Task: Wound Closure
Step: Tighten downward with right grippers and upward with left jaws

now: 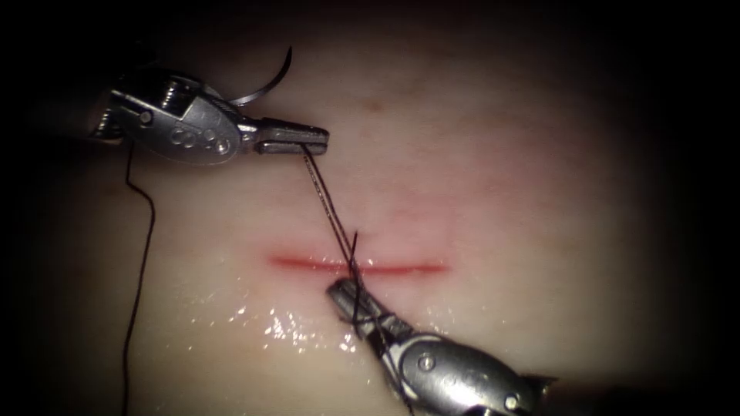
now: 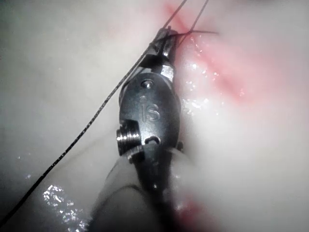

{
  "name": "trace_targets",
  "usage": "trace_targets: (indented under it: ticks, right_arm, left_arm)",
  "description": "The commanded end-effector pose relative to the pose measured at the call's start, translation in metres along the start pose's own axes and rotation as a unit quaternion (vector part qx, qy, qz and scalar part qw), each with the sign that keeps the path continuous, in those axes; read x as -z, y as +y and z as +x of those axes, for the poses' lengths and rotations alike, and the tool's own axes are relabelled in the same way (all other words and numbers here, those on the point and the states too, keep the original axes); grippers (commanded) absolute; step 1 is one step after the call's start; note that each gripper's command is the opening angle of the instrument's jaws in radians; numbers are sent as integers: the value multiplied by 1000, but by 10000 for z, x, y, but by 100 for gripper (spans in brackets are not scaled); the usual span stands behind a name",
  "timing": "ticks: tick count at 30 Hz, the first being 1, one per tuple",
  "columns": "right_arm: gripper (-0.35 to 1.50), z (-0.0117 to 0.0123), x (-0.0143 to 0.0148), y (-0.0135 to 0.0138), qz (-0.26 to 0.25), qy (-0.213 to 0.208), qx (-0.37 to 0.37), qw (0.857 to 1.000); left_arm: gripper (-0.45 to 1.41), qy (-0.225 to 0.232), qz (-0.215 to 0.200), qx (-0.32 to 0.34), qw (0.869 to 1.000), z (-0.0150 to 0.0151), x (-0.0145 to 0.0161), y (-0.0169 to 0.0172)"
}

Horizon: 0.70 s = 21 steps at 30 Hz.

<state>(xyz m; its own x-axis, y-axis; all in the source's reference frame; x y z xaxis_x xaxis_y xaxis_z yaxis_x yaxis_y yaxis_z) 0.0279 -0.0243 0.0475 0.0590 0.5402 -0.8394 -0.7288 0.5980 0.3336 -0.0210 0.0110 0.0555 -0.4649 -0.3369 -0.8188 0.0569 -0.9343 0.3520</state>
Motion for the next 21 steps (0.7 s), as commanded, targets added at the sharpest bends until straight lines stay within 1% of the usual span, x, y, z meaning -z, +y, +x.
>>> trace_targets:
  ticks: [1, 4, 9, 10, 12, 13, 14, 15, 17, 18, 19, 20, 21]
  right_arm:
    - [-35, -7, -2, -8, 2, -2, 0, 1000]
    - [-35, -3, 2, -16, 0, -5, -1, 1000]
    - [-35, 7, -1, -19, 1, 0, -12, 1000]
    - [-35, 8, -5, -22, 15, 0, -44, 999]
    - [-35, 8, -14, -26, 15, -12, -73, 997]
    - [-35, 7, -17, -28, 14, -22, -101, 995]
    - [-35, 6, -21, -31, 21, -36, -196, 980]
    - [-35, 4, -27, -35, 33, -47, -273, 960]
    - [-35, 4, -30, -35, 32, -47, -273, 960]
    - [-35, 4, -33, -35, 39, -49, -313, 948]
    - [-35, 5, -33, -34, 43, -46, -338, 939]
    - [-35, 5, -35, -29, 51, -43, -424, 903]
    - [-35, 5, -36, -28, 52, -46, -453, 889]
  left_arm:
    - [-45, 0, 1, 2, 1000, -2, -7, 2]
    - [-45, -5, 4, 1, 1000, 0, -14, -10]
    - [-45, -9, 7, 2, 1000, 2, -19, -11]
    - [-45, -10, 7, 1, 1000, 2, -21, -14]
    - [-45, -13, 9, 2, 1000, 4, -25, -13]
    - [-45, -16, 10, 2, 1000, 5, -26, -12]
    - [-45, -15, 10, 2, 1000, 6, -27, -12]
    - [-45, -13, 10, 2, 1000, 7, -29, -11]
    - [-45, -12, 10, 1, 1000, 8, -30, -9]
    - [-45, -10, 11, -1, 1000, 9, -30, -4]
    - [-45, -10, 11, -2, 1000, 10, -31, -2]
    - [-45, -7, 11, -6, 1000, 10, -31, 5]
    - [-45, -5, 11, -7, 1000, 10, -31, 7]
